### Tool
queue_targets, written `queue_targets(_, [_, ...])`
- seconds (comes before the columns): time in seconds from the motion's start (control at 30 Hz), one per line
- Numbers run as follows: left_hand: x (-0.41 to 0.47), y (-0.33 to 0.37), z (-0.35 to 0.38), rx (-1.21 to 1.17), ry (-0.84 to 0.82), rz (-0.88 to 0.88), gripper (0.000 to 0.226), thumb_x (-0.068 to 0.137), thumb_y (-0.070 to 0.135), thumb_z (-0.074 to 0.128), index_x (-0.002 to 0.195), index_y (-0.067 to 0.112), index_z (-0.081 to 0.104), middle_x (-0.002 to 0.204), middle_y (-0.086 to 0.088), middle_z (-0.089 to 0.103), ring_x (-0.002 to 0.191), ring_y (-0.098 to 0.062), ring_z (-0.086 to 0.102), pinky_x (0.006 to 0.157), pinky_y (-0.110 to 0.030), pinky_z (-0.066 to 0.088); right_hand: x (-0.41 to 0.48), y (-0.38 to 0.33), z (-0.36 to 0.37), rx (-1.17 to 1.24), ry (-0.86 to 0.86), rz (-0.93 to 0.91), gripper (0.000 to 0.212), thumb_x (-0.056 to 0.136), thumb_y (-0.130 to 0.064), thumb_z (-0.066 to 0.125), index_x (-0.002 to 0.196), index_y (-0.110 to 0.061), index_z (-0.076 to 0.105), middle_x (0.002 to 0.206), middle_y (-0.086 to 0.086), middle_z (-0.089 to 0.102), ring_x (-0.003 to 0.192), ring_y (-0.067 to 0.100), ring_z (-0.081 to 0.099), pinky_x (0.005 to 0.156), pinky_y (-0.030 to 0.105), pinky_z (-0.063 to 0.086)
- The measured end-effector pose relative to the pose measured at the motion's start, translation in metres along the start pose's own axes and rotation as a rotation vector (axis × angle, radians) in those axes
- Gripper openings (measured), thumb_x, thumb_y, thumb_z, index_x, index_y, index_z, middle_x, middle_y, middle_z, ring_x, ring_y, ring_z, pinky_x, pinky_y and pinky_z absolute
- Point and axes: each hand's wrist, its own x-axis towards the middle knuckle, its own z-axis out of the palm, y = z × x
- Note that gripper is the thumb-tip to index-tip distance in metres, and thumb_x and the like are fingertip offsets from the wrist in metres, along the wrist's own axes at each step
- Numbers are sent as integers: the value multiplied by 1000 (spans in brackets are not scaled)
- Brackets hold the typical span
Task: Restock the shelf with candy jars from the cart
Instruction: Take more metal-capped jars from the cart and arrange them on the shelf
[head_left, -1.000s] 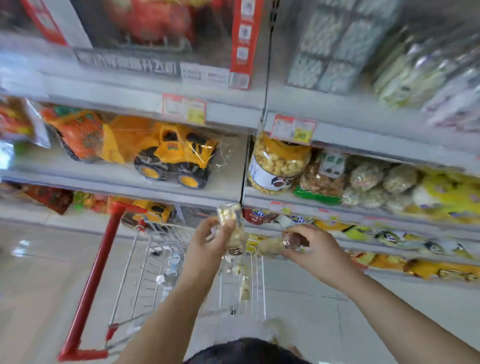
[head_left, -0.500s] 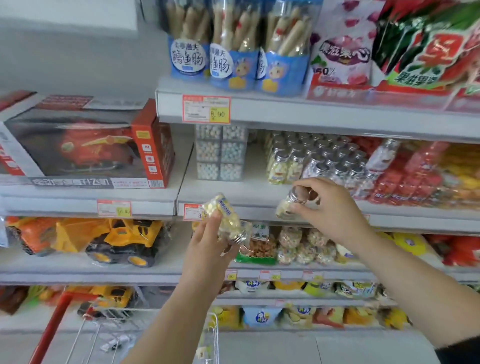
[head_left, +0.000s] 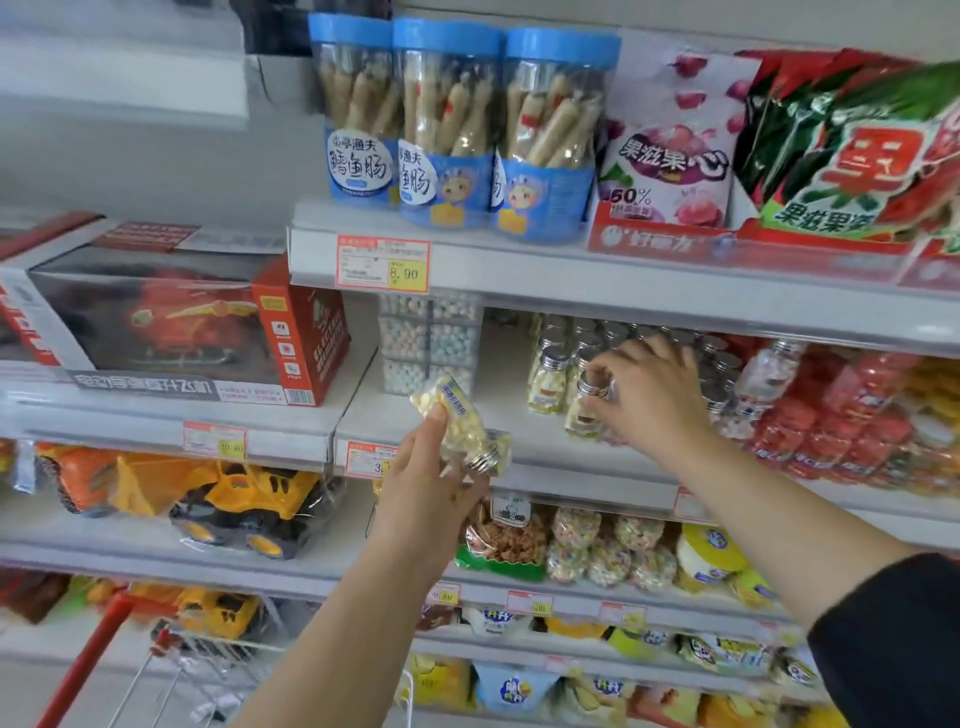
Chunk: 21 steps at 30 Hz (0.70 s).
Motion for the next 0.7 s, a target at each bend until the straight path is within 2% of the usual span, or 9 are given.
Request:
queue_targets(0.17, [7, -1, 9, 10, 8, 1, 33, 95, 38, 59, 122, 19, 60, 121, -16, 65, 115, -31, 63, 102, -46, 50, 4, 7, 11, 0, 8, 18, 29, 82, -63, 61, 99, -41, 62, 118, -11, 58, 120, 19, 40, 95, 41, 27])
queue_targets(0.23, [9, -3, 10, 22, 11, 3, 28, 94, 39, 62, 115, 21, 63, 120, -15, 65, 115, -30, 63, 102, -47, 50, 5, 7, 11, -1, 6, 24, 36, 81, -65, 61, 108, -41, 63, 120, -10, 57, 119, 20, 40, 93, 41, 27])
queue_targets(0.3, [11, -5, 12, 25, 28, 0, 31, 93, 37, 63, 119, 21, 63, 120, -15, 65, 114, -29, 64, 101, -47, 51, 0, 3, 5, 26, 54, 27, 48, 79, -64, 64, 118, -37, 64, 121, -6, 58, 118, 22, 42, 91, 41, 27])
queue_targets(0.37, [12, -8, 14, 23, 47, -1, 33, 93, 40, 63, 119, 20, 64, 119, -15, 66, 112, -28, 66, 99, -45, 53, -11, -11, -10, 204, 125, -30, 49, 80, -61, 66, 119, -31, 65, 119, -5, 60, 114, 22, 47, 90, 38, 29])
queue_targets(0.43, [12, -11, 17, 31, 59, 8, 38, 92, 43, 64, 120, 18, 65, 116, -15, 68, 109, -27, 68, 95, -43, 55, -30, -34, -28, 477, -10, -135, 49, 83, -58, 64, 124, -31, 61, 121, -12, 58, 113, 11, 49, 93, 30, 33])
queue_targets(0.5, [13, -14, 21, 44, 59, 18, 59, 80, 52, 73, 125, 14, 64, 113, -14, 71, 106, -27, 69, 88, -42, 56, -48, -56, -37, 595, -181, -222, 56, 83, -60, 64, 131, -34, 52, 125, -19, 52, 113, 2, 46, 98, 25, 36])
queue_targets(0.57, [12, -15, 27, 12, 67, 6, 94, 53, 62, 86, 130, 14, 62, 119, -13, 69, 111, -29, 67, 91, -46, 56, -56, -66, -35, 602, -157, -248, 63, 79, -62, 68, 132, -35, 47, 124, -19, 51, 115, 2, 44, 100, 27, 35])
queue_targets(0.6, [14, -16, 29, -20, 67, -3, 98, 51, 62, 86, 132, 14, 60, 122, -14, 68, 114, -31, 66, 95, -48, 54, -57, -68, -34, 605, -118, -236, 65, 77, -62, 70, 132, -35, 47, 122, -19, 51, 114, 4, 44, 99, 28, 34])
queue_targets(0.7, [14, -19, 35, 12, 34, 28, 75, 74, 57, 70, 131, 11, 59, 120, -15, 69, 112, -31, 67, 94, -48, 54, -53, -72, -34, 601, -1, -198, 62, 76, -57, 74, 129, -35, 49, 113, -21, 52, 106, 5, 41, 90, 28, 33])
